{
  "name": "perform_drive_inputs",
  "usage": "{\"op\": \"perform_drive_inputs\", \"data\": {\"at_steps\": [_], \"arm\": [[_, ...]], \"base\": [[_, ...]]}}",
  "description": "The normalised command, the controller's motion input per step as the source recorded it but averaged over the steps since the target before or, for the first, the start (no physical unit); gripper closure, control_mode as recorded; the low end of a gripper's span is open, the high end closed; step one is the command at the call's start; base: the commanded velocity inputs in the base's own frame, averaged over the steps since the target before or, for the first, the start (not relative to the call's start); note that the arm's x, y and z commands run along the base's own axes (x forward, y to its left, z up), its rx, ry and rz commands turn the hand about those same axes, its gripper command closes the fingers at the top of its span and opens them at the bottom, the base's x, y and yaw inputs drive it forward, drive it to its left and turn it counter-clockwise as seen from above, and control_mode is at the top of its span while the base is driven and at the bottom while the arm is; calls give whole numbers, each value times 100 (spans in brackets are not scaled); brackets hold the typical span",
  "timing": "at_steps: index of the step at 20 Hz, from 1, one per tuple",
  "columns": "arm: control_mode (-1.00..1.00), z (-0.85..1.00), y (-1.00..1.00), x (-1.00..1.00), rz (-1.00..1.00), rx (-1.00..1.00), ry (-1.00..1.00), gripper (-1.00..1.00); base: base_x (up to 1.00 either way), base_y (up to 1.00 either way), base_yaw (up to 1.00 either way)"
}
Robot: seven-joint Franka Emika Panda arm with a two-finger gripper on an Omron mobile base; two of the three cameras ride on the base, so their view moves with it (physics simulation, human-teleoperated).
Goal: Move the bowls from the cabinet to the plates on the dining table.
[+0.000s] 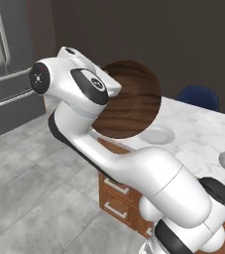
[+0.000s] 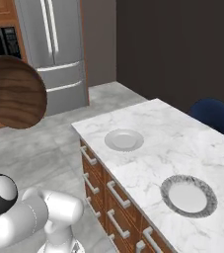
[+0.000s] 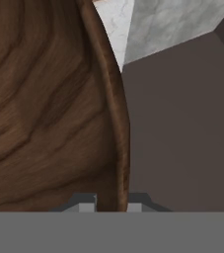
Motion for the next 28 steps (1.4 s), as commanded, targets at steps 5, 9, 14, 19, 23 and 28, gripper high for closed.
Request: {"op": "perform_drive_inputs", "data": {"at_steps": [5, 9, 14, 19, 23, 28], "arm": [[100, 0, 0, 0, 0, 0, 0, 100], [100, 0, 0, 0, 0, 0, 0, 100], [100, 0, 0, 0, 0, 0, 0, 100], [100, 0, 0, 0, 0, 0, 0, 100], [100, 0, 0, 0, 0, 0, 0, 100], [100, 0, 0, 0, 0, 0, 0, 100]], "base": [[0, 3, -25], [0, 2, -25], [0, 1, -25], [0, 2, -25], [-3, 8, -22], [-4, 45, -7]]}}
